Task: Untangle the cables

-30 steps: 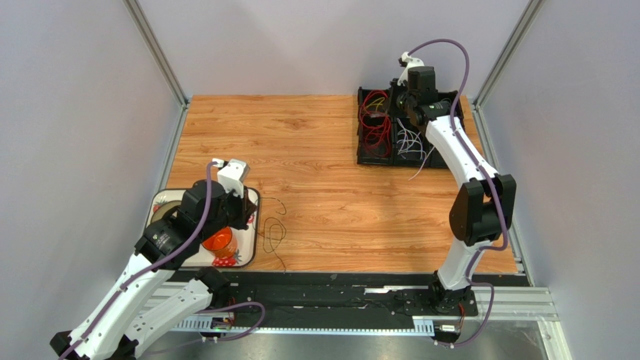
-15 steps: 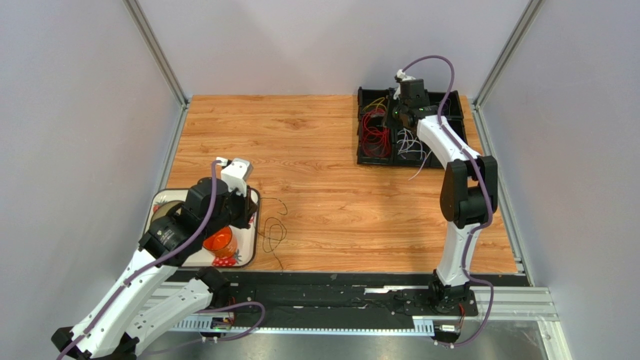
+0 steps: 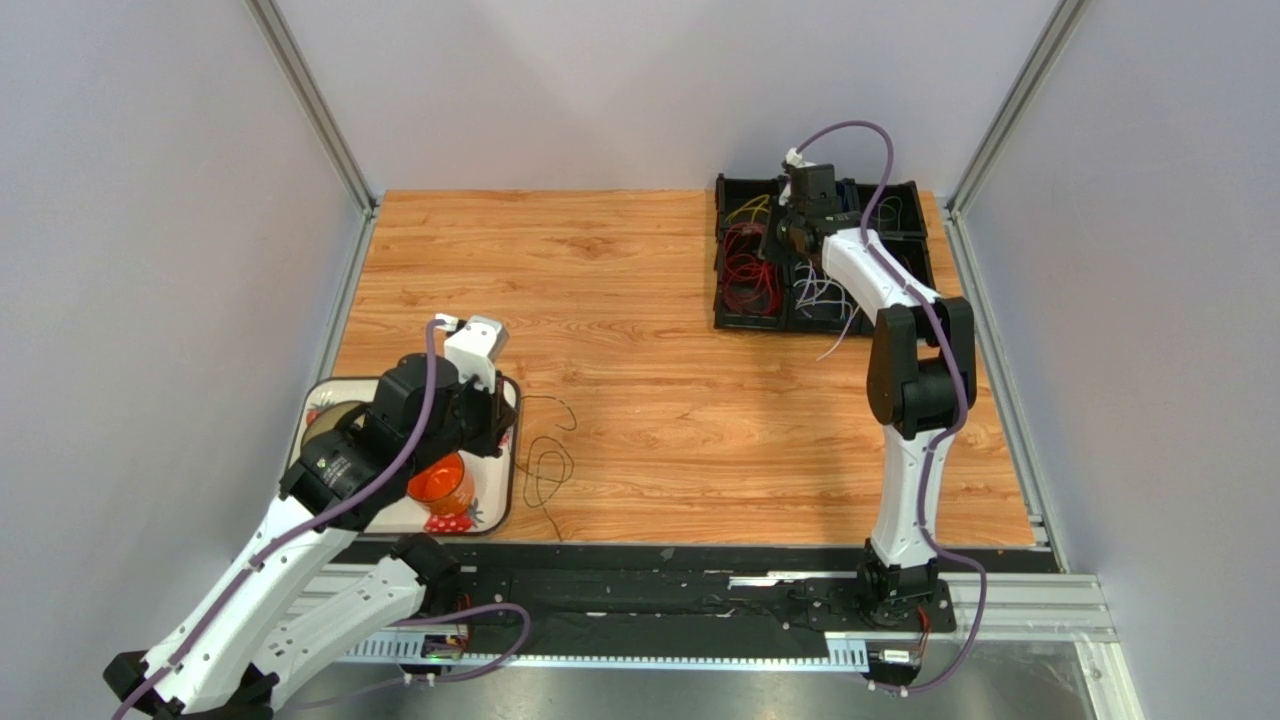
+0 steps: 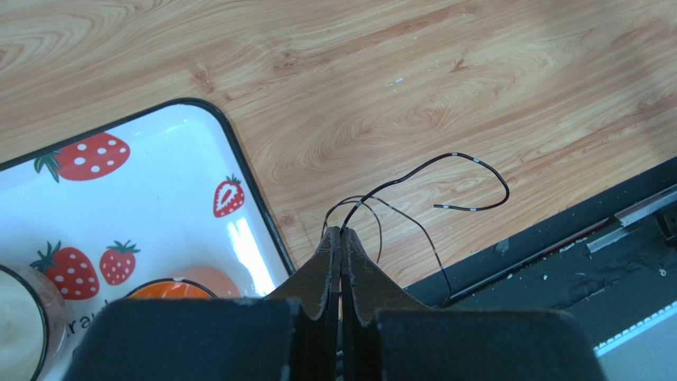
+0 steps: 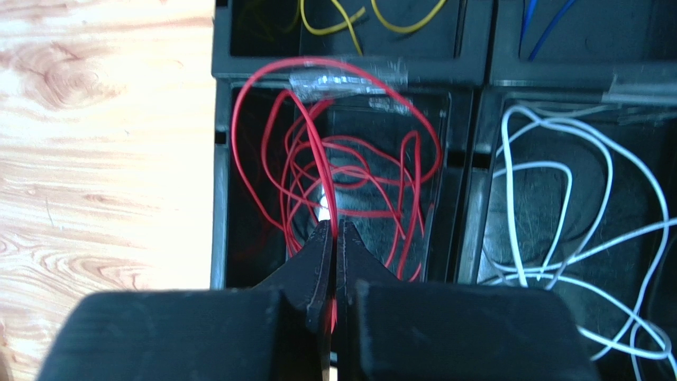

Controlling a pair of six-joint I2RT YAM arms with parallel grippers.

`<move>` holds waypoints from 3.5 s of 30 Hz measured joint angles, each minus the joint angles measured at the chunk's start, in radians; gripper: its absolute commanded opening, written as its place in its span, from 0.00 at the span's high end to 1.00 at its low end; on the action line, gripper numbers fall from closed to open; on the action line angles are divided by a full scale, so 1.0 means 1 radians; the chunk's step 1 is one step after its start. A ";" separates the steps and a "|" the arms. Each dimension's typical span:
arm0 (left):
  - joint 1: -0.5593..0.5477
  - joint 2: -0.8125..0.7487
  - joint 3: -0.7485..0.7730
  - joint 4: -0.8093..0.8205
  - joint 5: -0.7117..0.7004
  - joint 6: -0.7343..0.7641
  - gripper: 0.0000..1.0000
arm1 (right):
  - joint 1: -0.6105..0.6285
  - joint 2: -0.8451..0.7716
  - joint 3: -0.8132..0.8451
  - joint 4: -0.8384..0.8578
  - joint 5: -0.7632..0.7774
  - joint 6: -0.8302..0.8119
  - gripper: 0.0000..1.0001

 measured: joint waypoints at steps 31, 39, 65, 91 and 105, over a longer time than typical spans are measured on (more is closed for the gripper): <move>0.000 0.005 0.000 0.010 0.003 0.000 1.00 | 0.059 -0.042 0.188 -0.193 0.173 -0.093 0.55; 0.000 0.006 0.000 0.011 0.008 0.000 1.00 | 0.090 -0.299 0.092 -0.180 0.191 -0.094 0.56; 0.000 0.377 0.154 0.148 0.153 -0.065 1.00 | 0.325 -1.076 -0.861 -0.060 0.003 0.121 0.57; -0.002 1.023 0.084 0.562 0.274 -0.167 1.00 | 0.324 -1.153 -1.111 0.000 -0.090 0.341 0.37; -0.002 1.062 0.042 0.626 0.259 -0.212 1.00 | 0.326 -0.853 -1.102 0.110 -0.285 0.403 0.36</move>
